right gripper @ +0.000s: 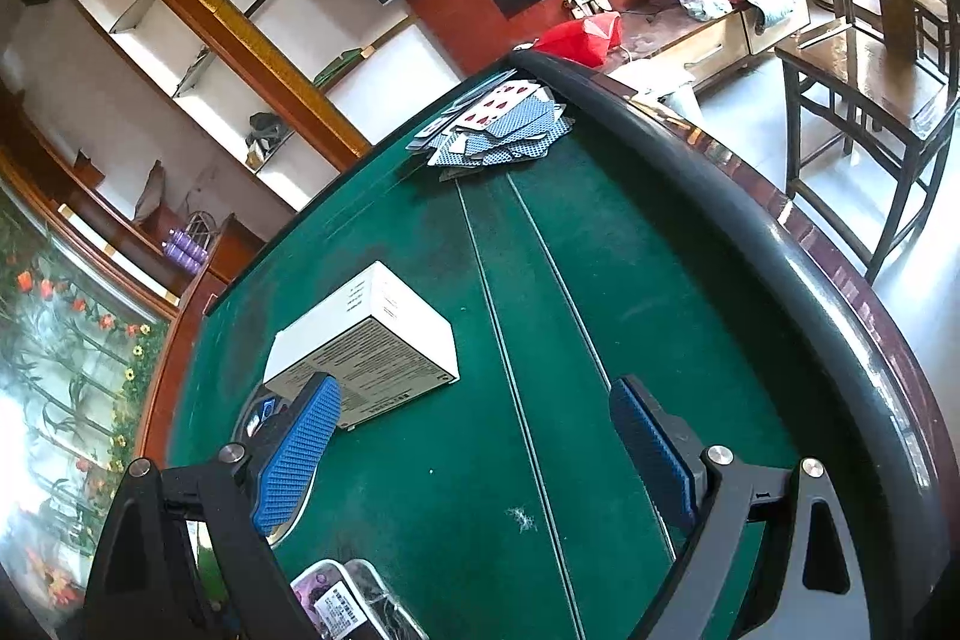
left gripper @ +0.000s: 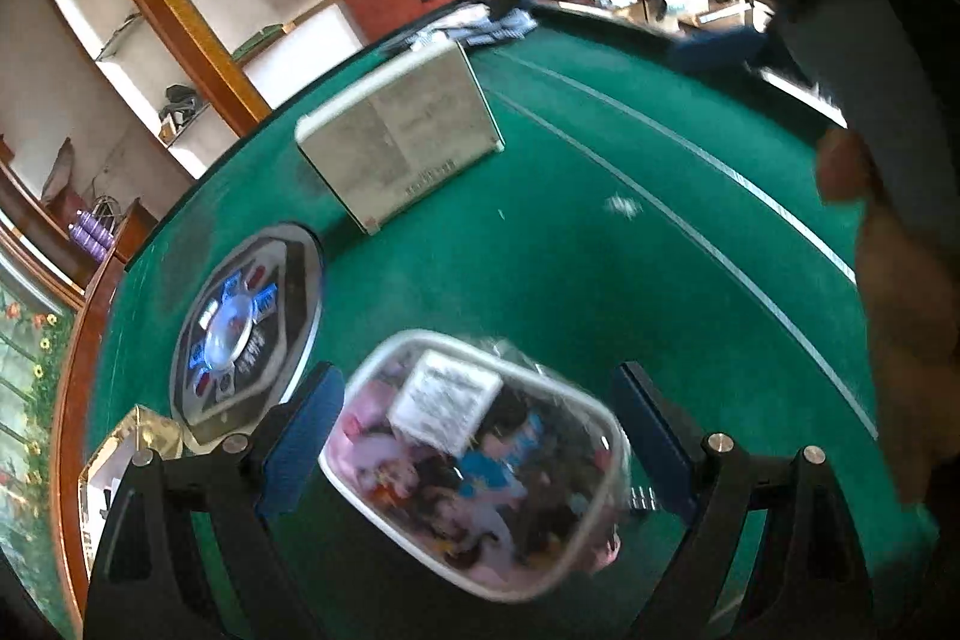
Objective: Organize objects
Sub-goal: 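Grasp the clear pink cartoon pouch with the left tool and lift it, then hold the pink pouch in the left tool while the right tool grasps the white-and-green carton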
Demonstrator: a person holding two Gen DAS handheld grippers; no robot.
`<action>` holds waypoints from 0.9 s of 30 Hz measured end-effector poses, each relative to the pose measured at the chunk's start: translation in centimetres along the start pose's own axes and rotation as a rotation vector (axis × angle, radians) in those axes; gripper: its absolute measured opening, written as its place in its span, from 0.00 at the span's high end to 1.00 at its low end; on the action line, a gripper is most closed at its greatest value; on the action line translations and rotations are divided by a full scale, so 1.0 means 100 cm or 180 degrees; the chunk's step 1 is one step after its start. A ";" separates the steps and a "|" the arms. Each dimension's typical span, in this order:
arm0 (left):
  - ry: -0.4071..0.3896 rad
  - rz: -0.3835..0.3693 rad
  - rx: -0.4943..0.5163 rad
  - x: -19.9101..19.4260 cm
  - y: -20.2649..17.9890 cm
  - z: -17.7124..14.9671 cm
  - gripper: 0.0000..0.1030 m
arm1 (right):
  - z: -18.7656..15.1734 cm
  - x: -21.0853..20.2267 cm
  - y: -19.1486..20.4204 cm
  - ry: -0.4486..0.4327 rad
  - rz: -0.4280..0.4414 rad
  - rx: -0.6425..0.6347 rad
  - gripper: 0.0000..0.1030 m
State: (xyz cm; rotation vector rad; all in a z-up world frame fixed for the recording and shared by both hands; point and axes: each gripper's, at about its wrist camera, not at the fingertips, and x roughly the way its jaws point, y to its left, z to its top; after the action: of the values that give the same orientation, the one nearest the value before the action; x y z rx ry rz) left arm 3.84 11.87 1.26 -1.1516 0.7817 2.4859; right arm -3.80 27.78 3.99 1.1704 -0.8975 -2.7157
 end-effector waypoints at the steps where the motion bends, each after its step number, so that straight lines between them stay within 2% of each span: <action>1: 0.0009 0.0015 0.0014 0.000 -0.001 -0.003 0.13 | 0.000 0.000 0.000 0.0001 -0.0001 -0.0001 0.09; 27: 0.0103 0.0101 -0.0128 -0.009 0.018 -0.030 0.13 | -0.007 0.016 0.005 0.0145 -0.0119 -0.0101 0.09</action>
State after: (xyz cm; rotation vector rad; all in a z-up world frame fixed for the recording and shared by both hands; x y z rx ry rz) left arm 5.40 8.65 0.94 -1.2052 0.7676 2.5258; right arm -4.53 26.54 2.83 1.2499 -0.8321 -2.7096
